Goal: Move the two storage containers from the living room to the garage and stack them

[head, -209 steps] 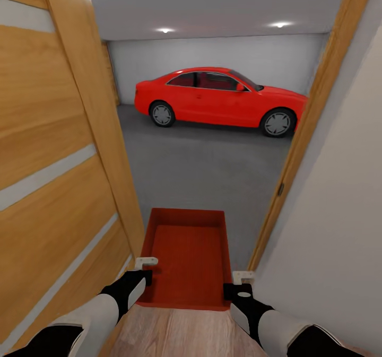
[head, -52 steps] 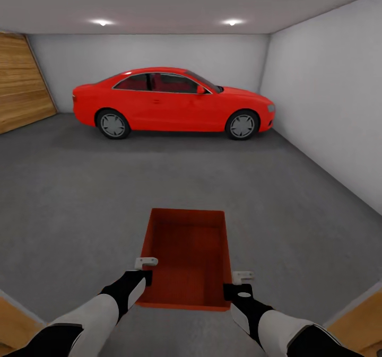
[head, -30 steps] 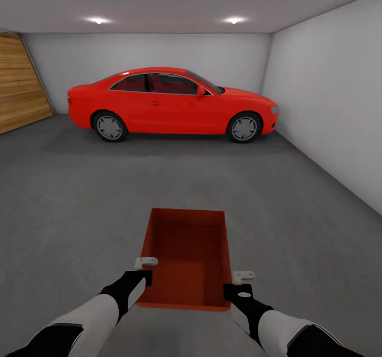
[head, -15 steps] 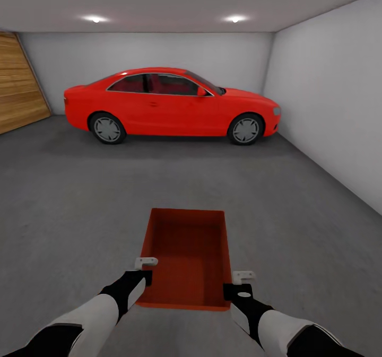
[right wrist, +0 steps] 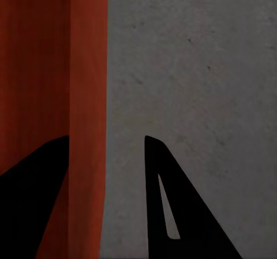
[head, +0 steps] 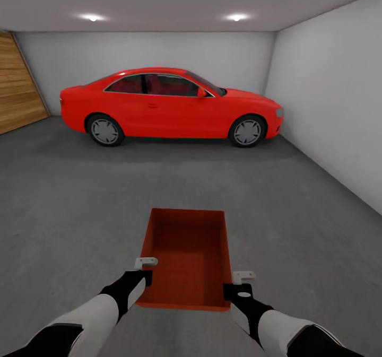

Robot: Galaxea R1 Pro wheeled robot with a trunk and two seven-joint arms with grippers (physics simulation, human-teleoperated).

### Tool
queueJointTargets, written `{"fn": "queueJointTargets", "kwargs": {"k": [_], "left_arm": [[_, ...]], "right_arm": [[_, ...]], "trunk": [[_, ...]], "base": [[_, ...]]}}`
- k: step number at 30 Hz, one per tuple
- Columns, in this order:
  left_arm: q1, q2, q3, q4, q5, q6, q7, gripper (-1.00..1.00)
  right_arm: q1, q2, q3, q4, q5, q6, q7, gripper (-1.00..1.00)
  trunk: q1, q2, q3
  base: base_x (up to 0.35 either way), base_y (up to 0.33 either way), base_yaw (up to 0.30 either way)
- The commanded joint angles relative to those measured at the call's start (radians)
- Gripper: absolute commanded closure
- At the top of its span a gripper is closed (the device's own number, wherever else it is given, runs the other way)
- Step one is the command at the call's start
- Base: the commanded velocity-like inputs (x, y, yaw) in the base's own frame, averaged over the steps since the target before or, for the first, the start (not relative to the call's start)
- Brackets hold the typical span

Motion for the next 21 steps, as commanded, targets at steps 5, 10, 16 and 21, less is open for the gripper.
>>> {"fn": "queueJointTargets", "kwargs": {"k": [5,10,16,21], "left_arm": [[0.000,0.000,-0.007,0.001,0.013,0.005,0.006,1.00],[0.000,0.000,-0.007,0.001,0.014,0.005,0.006,1.00],[0.000,0.000,-0.007,0.001,0.013,0.005,0.006,1.00],[0.000,0.000,-0.007,0.001,0.013,0.005,0.006,1.00]], "right_arm": [[-0.001,0.001,-0.004,-0.014,0.006,-0.005,-0.003,1.00],[-0.001,0.001,-0.004,-0.014,0.006,-0.005,-0.003,1.00],[-0.001,0.001,-0.004,-0.015,0.006,-0.005,-0.003,1.00],[-0.001,0.001,-0.004,-0.014,0.006,-0.005,-0.003,1.00]], "trunk": [[0.001,-0.002,-0.002],[0.001,-0.002,-0.002],[0.001,-0.002,-0.002],[0.001,-0.002,-0.002]], "base": [[0.322,0.000,0.000],[0.322,0.000,0.000],[0.321,0.000,0.000],[0.322,0.000,0.000]]}}
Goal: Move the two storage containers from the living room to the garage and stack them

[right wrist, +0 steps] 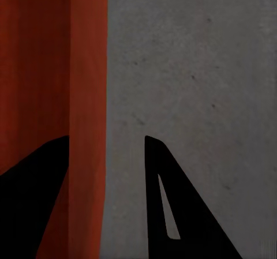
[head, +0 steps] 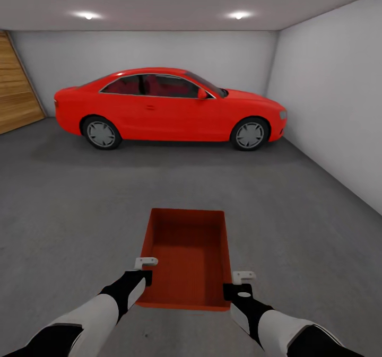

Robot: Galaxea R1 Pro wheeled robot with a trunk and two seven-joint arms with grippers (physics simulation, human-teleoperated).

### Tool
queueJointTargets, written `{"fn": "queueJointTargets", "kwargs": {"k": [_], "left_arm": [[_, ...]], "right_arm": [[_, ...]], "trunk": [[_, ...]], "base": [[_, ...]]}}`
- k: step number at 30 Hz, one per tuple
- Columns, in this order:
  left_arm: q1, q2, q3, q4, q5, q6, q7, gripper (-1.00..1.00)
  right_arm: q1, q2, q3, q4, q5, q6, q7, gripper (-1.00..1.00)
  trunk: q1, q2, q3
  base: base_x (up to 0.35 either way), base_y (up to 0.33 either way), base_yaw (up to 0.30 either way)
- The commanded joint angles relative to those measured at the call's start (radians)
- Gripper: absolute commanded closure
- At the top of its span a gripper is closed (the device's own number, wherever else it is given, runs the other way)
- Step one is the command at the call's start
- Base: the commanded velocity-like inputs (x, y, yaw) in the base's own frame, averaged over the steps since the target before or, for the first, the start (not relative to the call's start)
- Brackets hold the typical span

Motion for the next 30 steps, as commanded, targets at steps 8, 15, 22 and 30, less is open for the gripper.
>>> {"fn": "queueJointTargets", "kwargs": {"k": [8,15,22,30], "left_arm": [[0.000,0.000,-0.006,0.001,0.012,0.006,0.006,1.00],[0.000,0.000,-0.006,0.002,0.013,0.007,0.006,1.00],[0.000,0.000,-0.006,0.001,0.013,0.006,0.006,1.00],[0.000,0.000,-0.006,0.001,0.013,0.006,0.006,1.00]], "right_arm": [[-0.001,0.001,-0.004,-0.016,0.007,-0.003,-0.003,1.00],[-0.001,0.001,-0.004,-0.016,0.007,-0.005,-0.003,1.00],[-0.001,0.000,-0.004,-0.016,0.007,-0.005,-0.003,1.00],[-0.001,0.000,-0.004,-0.016,0.007,-0.005,-0.003,1.00]], "trunk": [[0.001,-0.002,-0.002],[0.001,-0.002,-0.002],[0.001,-0.002,-0.002],[0.001,-0.002,-0.002]], "base": [[0.322,0.000,0.000],[0.322,0.000,0.000],[0.322,0.000,0.000],[0.321,0.000,0.000]]}}
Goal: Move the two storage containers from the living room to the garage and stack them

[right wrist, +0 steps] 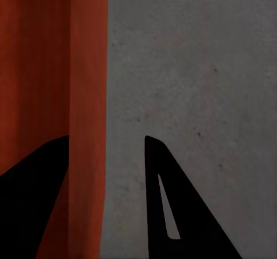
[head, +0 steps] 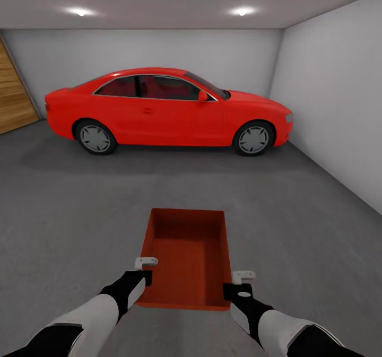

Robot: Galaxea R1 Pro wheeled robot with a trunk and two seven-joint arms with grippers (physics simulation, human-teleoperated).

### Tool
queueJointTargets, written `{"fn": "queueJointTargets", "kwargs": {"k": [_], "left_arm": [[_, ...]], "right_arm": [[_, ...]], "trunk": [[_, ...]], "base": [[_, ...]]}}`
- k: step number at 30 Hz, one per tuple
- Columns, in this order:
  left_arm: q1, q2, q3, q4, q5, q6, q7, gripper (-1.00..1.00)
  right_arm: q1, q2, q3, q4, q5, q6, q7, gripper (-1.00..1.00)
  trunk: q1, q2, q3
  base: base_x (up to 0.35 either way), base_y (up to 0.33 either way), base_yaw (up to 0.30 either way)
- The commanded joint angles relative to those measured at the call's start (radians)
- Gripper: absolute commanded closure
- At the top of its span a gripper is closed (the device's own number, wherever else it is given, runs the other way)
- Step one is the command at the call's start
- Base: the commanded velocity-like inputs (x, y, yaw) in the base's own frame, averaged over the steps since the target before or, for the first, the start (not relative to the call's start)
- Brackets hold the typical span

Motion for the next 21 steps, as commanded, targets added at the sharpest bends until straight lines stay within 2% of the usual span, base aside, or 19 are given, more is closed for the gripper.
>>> {"fn": "queueJointTargets", "kwargs": {"k": [1,21], "left_arm": [[0.000,0.000,-0.008,0.001,0.013,0.006,0.006,1.00],[0.000,-0.001,-0.008,0.001,0.012,0.006,0.006,1.00]], "right_arm": [[-0.001,0.000,-0.006,-0.013,0.007,-0.008,-0.003,1.00],[-0.001,0.000,-0.006,-0.013,0.007,-0.007,-0.001,1.00]], "trunk": [[0.001,-0.002,-0.002],[0.001,-0.002,-0.002]], "base": [[0.321,0.000,0.000],[0.322,0.000,0.000]]}}
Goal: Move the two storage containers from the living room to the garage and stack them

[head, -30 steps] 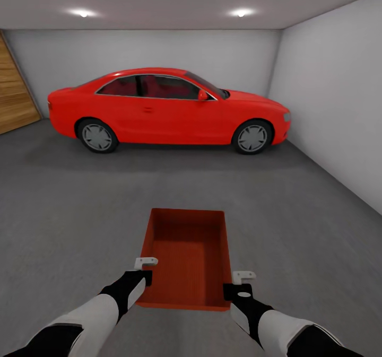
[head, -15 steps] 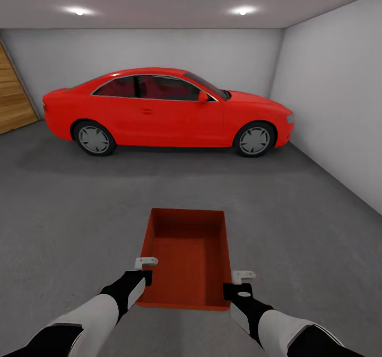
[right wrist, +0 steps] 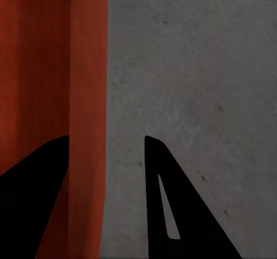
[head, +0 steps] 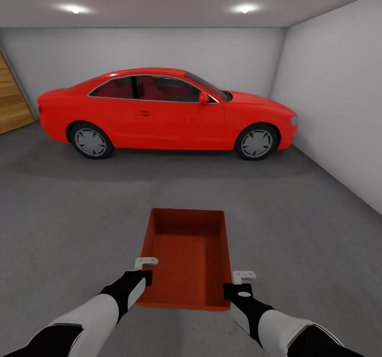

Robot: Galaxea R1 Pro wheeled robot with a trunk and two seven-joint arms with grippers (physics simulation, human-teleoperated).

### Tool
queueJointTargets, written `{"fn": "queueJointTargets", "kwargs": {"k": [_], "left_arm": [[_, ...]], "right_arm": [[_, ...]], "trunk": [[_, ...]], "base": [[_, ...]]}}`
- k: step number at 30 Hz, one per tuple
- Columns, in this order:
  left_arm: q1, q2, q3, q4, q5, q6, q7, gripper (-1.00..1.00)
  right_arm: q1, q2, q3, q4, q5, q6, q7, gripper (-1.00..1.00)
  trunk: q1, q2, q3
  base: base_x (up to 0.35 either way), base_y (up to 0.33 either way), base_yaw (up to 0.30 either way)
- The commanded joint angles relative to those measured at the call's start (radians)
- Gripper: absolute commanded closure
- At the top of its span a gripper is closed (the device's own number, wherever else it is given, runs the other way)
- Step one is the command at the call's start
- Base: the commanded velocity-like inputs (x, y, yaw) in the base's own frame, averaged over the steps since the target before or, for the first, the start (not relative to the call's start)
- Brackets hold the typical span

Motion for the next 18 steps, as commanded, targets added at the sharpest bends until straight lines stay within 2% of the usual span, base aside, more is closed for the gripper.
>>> {"fn": "queueJointTargets", "kwargs": {"k": [1,8,18], "left_arm": [[0.000,0.000,-0.010,0.002,0.015,0.006,0.005,1.00],[0.000,0.000,-0.010,0.002,0.016,0.006,0.005,1.00],[0.000,-0.001,-0.010,0.002,0.015,0.006,0.005,1.00]], "right_arm": [[-0.001,0.001,-0.005,-0.014,0.007,-0.006,-0.003,1.00],[-0.001,0.000,-0.005,-0.014,0.007,-0.008,-0.004,1.00],[-0.001,0.001,-0.005,-0.015,0.007,-0.007,-0.004,1.00]], "trunk": [[0.001,-0.002,-0.002],[0.001,-0.002,-0.002],[0.001,-0.002,0.000]], "base": [[0.322,0.000,0.000],[0.322,0.000,-0.003],[0.322,0.000,-0.262]]}}
